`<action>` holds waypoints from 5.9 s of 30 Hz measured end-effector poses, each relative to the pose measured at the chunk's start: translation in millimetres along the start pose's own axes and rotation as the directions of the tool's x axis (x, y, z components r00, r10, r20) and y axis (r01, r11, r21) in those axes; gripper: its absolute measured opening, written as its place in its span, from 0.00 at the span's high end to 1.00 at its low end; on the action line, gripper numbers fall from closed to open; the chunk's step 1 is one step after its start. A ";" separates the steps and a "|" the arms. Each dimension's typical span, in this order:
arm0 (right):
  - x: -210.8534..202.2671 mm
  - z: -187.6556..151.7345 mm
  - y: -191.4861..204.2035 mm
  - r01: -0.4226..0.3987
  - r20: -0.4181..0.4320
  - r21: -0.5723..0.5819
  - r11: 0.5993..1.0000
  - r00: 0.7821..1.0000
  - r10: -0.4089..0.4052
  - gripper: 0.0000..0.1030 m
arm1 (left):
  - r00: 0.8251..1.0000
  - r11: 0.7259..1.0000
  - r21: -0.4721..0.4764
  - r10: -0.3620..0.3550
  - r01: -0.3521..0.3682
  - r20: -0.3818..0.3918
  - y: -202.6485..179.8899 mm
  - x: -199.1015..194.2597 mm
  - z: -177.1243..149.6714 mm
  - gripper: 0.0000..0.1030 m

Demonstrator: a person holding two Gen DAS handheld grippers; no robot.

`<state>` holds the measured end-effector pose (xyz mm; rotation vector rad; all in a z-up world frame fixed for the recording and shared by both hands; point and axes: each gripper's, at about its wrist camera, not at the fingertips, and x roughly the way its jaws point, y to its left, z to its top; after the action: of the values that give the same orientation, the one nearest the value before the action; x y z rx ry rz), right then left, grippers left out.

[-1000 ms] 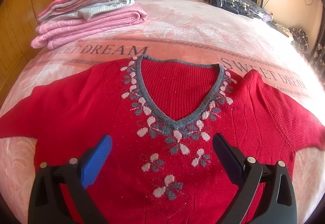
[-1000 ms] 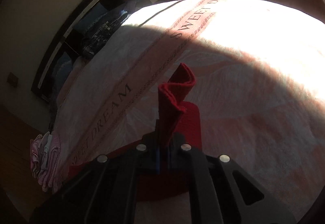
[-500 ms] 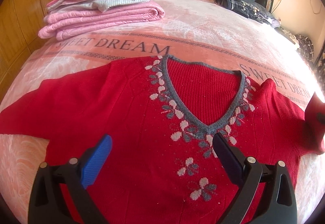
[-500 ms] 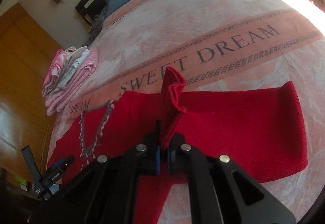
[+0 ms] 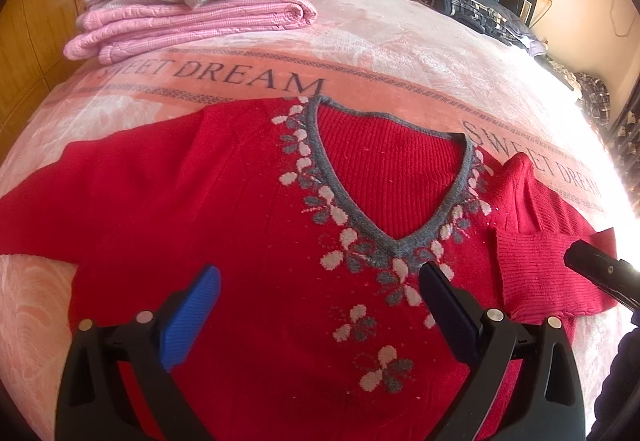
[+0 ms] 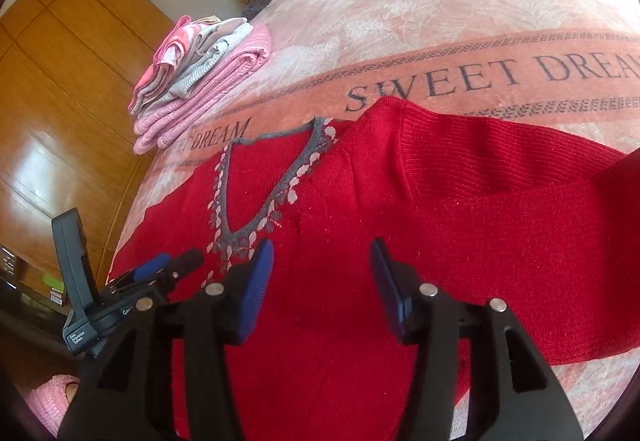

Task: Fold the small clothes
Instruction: 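Lift the sleeve with the right tool and fold it across the sweater body, then lay the sleeve flat across the chest and open the right tool, then grasp the other sleeve cuff with the left tool and lift it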

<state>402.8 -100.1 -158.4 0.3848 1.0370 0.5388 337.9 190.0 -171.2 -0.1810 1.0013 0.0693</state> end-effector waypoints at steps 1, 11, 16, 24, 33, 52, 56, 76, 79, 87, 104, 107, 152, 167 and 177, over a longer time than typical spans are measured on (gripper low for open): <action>-4.1 -0.1 -2.2 -0.007 0.000 0.008 1.000 1.000 0.007 0.51 | 1.000 1.000 0.004 -0.016 0.016 -0.009 -5.2 1.8 -1.5 0.04; -47.6 -18.9 -81.9 0.024 0.056 0.198 0.980 0.998 -0.036 0.54 | 0.969 0.972 0.064 -0.218 0.227 -0.115 -82.5 19.2 -15.3 0.04; -61.5 -35.7 -109.4 0.046 0.055 0.224 0.973 0.997 -0.060 0.55 | 0.960 0.957 0.111 -0.255 0.268 -0.119 -114.8 23.6 -18.4 0.04; -85.2 -48.6 -127.1 0.032 0.091 0.249 0.968 0.994 -0.056 0.55 | 0.948 0.948 0.077 -0.302 0.309 -0.097 -131.6 34.0 -14.8 0.52; -90.4 -53.4 -139.5 0.049 0.092 0.268 0.962 0.993 -0.076 0.55 | 0.937 0.937 -0.011 -0.349 0.350 0.009 -105.6 21.7 -6.9 0.96; -75.4 -34.8 -111.2 0.046 0.102 0.276 0.960 0.992 -0.077 0.47 | 0.945 0.960 -0.067 -0.252 0.271 0.207 13.5 -43.0 39.2 0.97; -72.1 -29.9 -110.6 0.060 0.110 0.295 0.954 0.989 -0.096 0.42 | 0.952 0.976 -0.083 -0.174 0.201 0.253 46.7 -48.8 50.0 0.97; -52.7 -30.7 -124.7 0.050 0.065 0.329 0.943 0.995 -0.076 0.35 | 0.983 0.980 -0.148 -0.108 0.130 0.149 80.7 -0.6 33.4 0.99; -52.2 -30.1 -123.6 0.050 0.066 0.331 0.942 0.995 -0.076 0.35 | 0.970 0.975 -0.038 -0.213 0.218 0.114 40.0 -0.1 28.5 0.91; -51.8 -31.7 -121.6 0.012 0.062 0.319 0.948 0.998 -0.034 0.40 | 0.969 0.969 -0.001 -0.246 0.246 0.016 20.0 33.9 11.2 0.82; -55.6 -21.0 -100.1 -0.015 0.039 0.273 0.962 0.999 0.004 0.89 | 0.970 0.970 -0.007 -0.243 0.243 0.017 23.2 33.4 10.4 0.84; -52.0 -25.0 -102.5 0.099 -0.041 0.289 0.952 0.995 -0.091 0.90 | 0.970 0.970 -0.006 -0.242 0.242 0.017 22.2 33.7 10.1 0.84; 86.3 -20.6 68.3 0.010 -0.158 0.072 0.997 0.987 0.002 0.53 | 1.000 0.813 -0.582 -0.005 0.009 0.008 416.4 -96.2 -61.3 0.50; 95.5 -19.6 67.3 0.017 -0.131 0.090 0.996 0.991 -0.005 0.52 | 0.970 0.570 -0.812 0.094 0.131 0.222 573.9 -77.0 -56.3 0.51; 90.6 -22.3 62.6 -0.007 -0.126 0.103 0.995 0.992 0.020 0.53 | 0.944 0.741 -0.668 0.166 0.070 0.284 538.0 -95.7 -30.3 0.93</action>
<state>404.3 4.9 -198.6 0.4528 1.1887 0.5290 185.4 715.5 -170.8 -0.7900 0.6044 0.5049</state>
